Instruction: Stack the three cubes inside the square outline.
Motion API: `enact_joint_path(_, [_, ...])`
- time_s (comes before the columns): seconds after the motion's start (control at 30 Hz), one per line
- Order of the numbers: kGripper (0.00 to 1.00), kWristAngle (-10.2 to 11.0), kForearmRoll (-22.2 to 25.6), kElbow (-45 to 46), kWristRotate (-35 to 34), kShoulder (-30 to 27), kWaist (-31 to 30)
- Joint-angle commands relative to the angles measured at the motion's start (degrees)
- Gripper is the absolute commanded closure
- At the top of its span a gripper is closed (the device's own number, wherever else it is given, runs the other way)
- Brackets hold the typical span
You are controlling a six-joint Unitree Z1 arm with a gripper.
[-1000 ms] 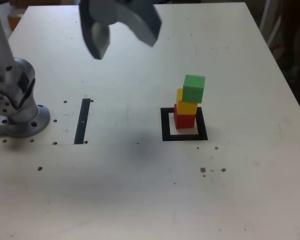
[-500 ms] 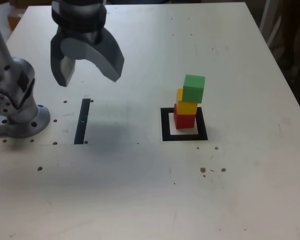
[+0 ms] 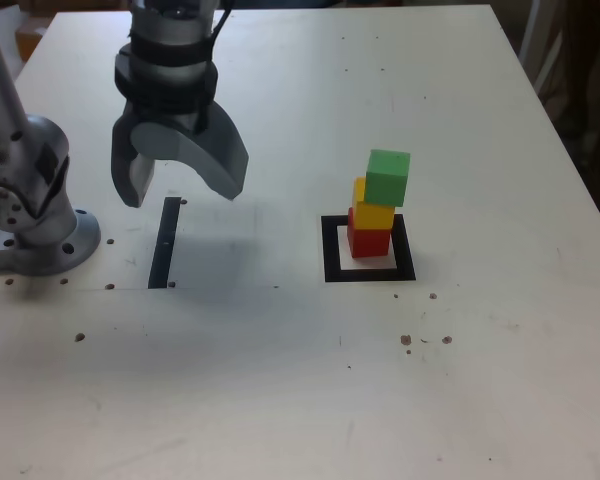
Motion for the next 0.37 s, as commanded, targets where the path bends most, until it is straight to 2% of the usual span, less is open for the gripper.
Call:
enact_joint_path(0.0, [0.00, -0.06, -0.87, 0.58, -0.25, 0.73, -0.08])
enact_joint_path(0.33, [0.01, -0.23, -1.74, 0.37, -0.31, 2.70, -0.08])
